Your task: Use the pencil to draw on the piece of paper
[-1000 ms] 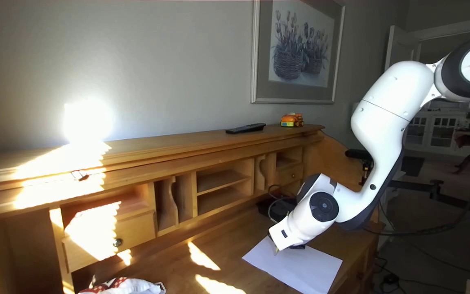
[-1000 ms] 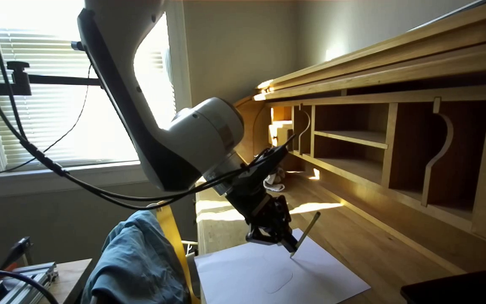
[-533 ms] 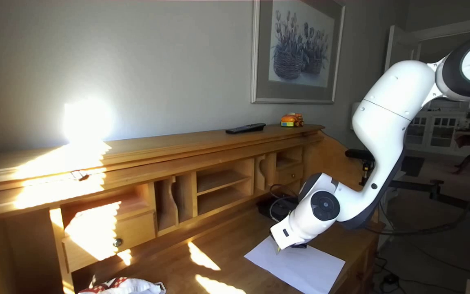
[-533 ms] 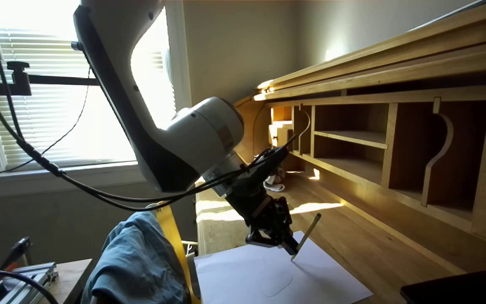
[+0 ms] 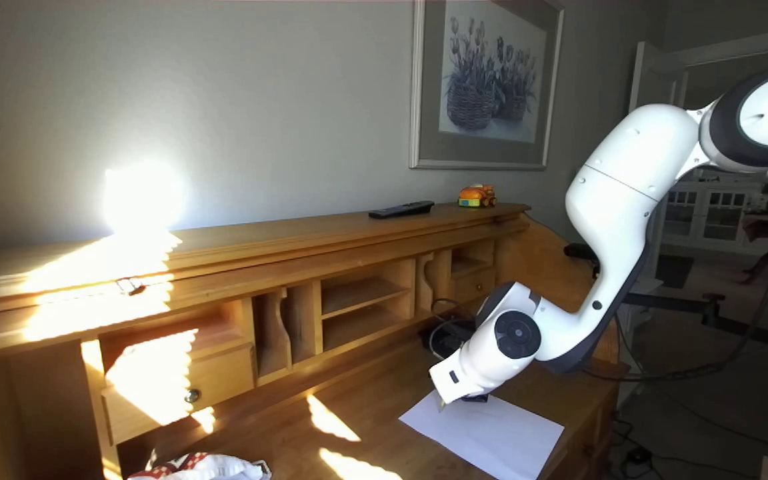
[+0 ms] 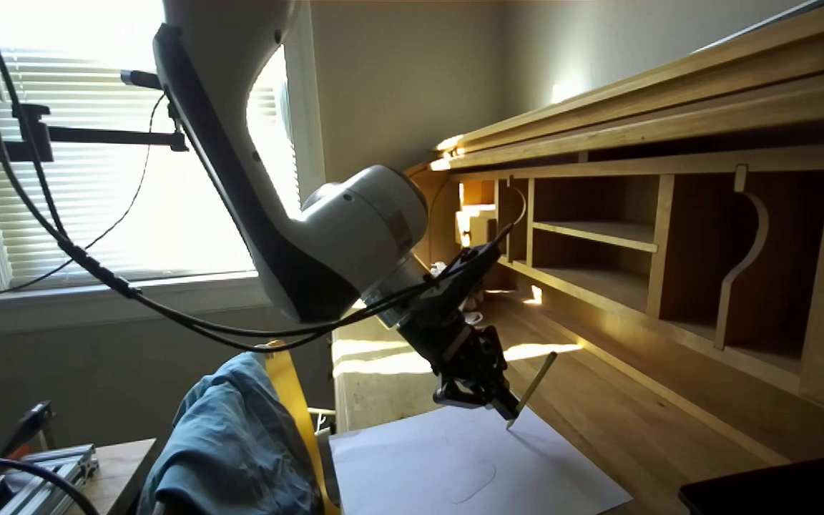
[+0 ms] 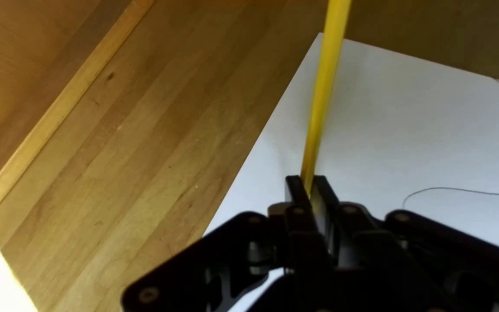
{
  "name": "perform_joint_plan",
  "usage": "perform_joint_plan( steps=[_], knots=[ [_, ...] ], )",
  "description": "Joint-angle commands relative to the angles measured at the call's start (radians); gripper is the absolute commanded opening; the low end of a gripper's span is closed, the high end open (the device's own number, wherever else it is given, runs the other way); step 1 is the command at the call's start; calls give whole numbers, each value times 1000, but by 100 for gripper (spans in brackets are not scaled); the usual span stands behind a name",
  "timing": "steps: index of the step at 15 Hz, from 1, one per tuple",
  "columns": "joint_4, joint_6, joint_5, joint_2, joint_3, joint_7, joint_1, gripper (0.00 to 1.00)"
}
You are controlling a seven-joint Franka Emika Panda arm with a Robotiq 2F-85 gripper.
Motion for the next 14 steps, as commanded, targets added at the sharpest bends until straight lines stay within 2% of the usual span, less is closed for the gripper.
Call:
perform_joint_plan(
  steps=[1,5,14],
  knots=[
    [58,-15,1,44,5,-26,6,2],
    [45,-8,12,35,8,-36,8,2],
    [31,-66,-57,16,-12,-112,12,2]
  ],
)
